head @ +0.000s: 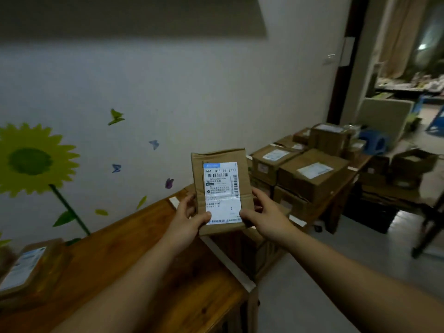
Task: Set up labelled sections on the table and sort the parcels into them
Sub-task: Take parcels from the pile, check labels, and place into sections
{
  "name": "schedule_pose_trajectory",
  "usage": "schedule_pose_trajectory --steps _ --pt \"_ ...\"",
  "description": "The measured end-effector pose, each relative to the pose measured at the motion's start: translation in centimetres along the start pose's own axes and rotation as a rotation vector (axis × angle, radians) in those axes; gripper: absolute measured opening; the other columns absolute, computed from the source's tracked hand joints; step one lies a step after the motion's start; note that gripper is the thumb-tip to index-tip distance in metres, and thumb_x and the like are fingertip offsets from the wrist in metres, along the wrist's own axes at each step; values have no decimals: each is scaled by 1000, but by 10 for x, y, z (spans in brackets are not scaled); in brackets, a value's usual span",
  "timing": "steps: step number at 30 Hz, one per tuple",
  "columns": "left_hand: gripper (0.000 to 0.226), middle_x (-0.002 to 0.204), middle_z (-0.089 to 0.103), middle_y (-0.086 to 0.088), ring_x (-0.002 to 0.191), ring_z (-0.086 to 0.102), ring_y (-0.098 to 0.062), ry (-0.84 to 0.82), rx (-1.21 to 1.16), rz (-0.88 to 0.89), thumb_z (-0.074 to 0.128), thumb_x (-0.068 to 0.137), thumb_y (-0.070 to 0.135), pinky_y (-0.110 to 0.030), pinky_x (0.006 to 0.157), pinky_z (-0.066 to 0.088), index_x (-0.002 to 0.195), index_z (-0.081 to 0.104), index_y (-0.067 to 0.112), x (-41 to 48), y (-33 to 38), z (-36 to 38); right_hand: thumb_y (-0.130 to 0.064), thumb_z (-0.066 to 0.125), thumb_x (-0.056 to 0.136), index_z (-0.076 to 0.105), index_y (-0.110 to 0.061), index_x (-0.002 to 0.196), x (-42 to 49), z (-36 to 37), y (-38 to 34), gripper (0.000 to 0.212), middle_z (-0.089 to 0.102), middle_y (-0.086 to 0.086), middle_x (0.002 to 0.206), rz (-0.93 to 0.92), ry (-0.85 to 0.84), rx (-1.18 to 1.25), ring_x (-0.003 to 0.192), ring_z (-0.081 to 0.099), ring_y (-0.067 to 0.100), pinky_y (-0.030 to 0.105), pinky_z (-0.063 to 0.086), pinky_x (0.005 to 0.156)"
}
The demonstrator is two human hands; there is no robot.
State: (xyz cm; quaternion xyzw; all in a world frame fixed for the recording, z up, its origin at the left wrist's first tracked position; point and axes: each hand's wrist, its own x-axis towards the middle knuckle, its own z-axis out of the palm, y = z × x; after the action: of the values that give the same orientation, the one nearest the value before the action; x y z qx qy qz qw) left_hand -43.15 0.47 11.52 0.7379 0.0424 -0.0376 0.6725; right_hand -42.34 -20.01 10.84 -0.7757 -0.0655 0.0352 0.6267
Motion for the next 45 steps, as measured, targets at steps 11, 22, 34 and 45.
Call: schedule_pose_trajectory --steps 11,22,34,45 --pt "41 125 59 1 98 65 -10 -32 213 97 59 90 21 -34 86 56 130 52 27 118 16 69 -35 61 90 39 -34 140 101 -69 21 54 49 -3 134 9 182 -83 113 56 17 29 57 74" --pt "46 127 54 7 102 55 -4 46 264 87 54 94 13 -17 81 52 136 42 27 225 9 77 -50 50 93 36 -30 144 223 -85 30 57 50 -1 140 78 75 -237 119 55 17 44 47 101" --pt "58 140 48 -2 124 50 -17 270 450 -107 56 93 12 -18 81 45 144 30 20 293 -15 84 -19 54 94 33 -22 143 337 -74 69 53 52 2 137 135 -287 -380 120 53 18 28 47 91" --pt "43 139 45 -1 121 49 -17 289 676 -191 51 96 20 -22 93 40 139 44 22 327 -20 123 -16 45 99 32 -20 142 390 -92 120 45 47 4 141 64 -492 -586 123 51 18 26 48 91"
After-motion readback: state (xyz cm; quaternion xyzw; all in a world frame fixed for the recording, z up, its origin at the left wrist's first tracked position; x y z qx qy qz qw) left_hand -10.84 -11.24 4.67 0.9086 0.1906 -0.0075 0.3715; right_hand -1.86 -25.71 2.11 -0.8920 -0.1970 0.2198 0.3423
